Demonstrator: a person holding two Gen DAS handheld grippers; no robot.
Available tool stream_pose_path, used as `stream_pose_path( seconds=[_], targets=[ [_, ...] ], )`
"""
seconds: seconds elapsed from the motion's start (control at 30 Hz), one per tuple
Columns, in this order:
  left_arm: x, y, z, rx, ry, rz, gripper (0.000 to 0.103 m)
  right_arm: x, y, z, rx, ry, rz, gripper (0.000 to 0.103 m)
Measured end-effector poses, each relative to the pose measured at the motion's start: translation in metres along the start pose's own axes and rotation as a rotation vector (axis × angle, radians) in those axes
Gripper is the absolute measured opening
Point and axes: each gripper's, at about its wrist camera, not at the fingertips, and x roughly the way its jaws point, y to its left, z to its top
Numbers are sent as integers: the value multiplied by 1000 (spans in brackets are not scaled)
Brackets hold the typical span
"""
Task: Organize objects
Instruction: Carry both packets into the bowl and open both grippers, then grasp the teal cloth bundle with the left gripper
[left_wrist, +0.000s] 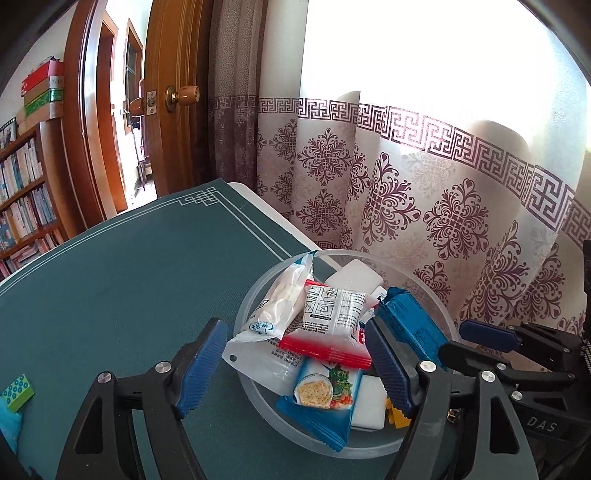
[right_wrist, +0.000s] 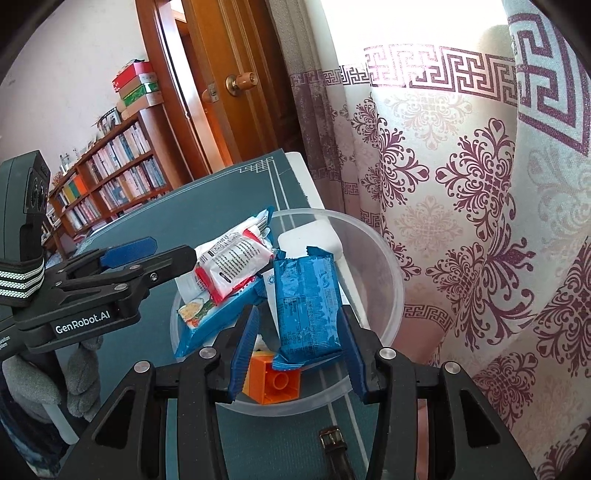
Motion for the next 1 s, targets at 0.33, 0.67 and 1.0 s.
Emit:
stream_pose_path(
  seconds=[0.33,0.67,1.0],
  targets=[
    [10,-4,-12,68,8,82,85,-12,12,0,-9,-11,1,51],
    [21,2,-12,39,20,97,88,-20,23,0,-7,-18,9,60],
    [-11,34,-24,-24,-4,143,99,-19,45,-1,-20,-4,57,68]
  ],
)
